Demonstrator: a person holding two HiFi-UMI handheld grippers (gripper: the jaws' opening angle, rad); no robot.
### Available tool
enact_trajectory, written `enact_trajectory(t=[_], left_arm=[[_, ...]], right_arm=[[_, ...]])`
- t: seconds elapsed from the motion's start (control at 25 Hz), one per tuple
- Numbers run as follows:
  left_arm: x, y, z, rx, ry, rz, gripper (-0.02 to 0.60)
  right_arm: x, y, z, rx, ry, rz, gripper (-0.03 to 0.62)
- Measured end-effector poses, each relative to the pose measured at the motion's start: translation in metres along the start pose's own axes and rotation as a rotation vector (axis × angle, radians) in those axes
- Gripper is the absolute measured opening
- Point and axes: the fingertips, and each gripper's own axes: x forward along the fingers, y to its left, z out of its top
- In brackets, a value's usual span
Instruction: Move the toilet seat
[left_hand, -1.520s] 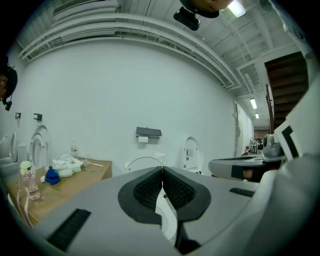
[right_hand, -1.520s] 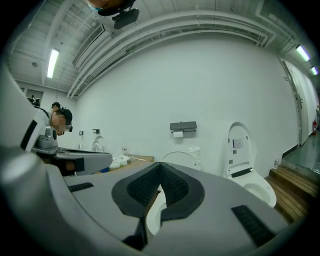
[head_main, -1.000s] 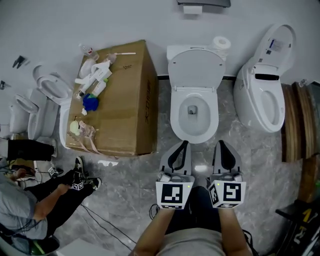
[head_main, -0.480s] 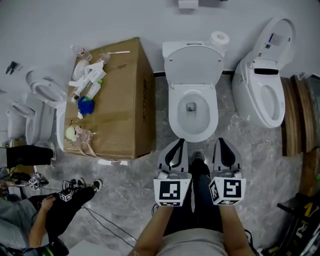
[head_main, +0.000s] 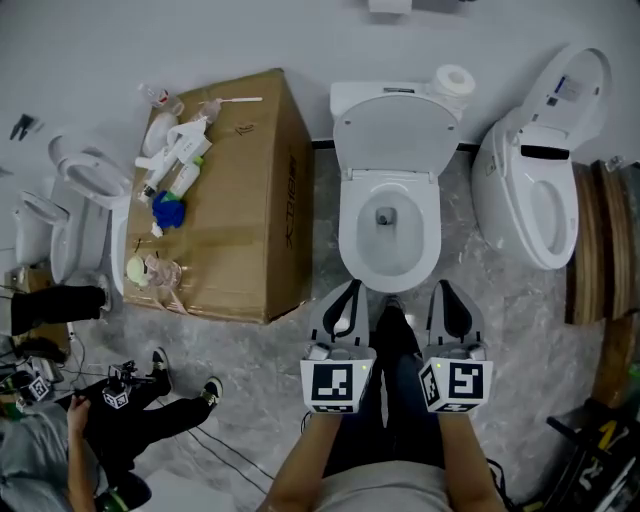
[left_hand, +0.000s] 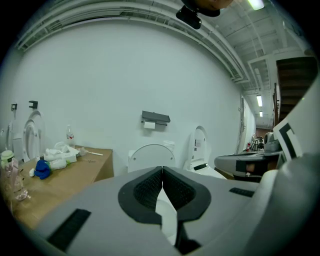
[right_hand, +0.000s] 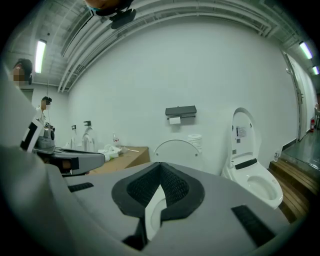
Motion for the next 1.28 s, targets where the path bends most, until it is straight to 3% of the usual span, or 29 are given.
enact_trajectory(t=[0.8,1.28], left_arm=[[0.097,0.004,-0.037,0.035,0.134,0.017,0.015],[0.145,-0.001,-0.045,0.016,0.143,0.043,0.015]], right_arm=[[0.083,-0.057,-0.031,0.037,0.118,0.032,0.015],[0.122,-0.085,-0.046,0.065,0.165,0.073,0.015]])
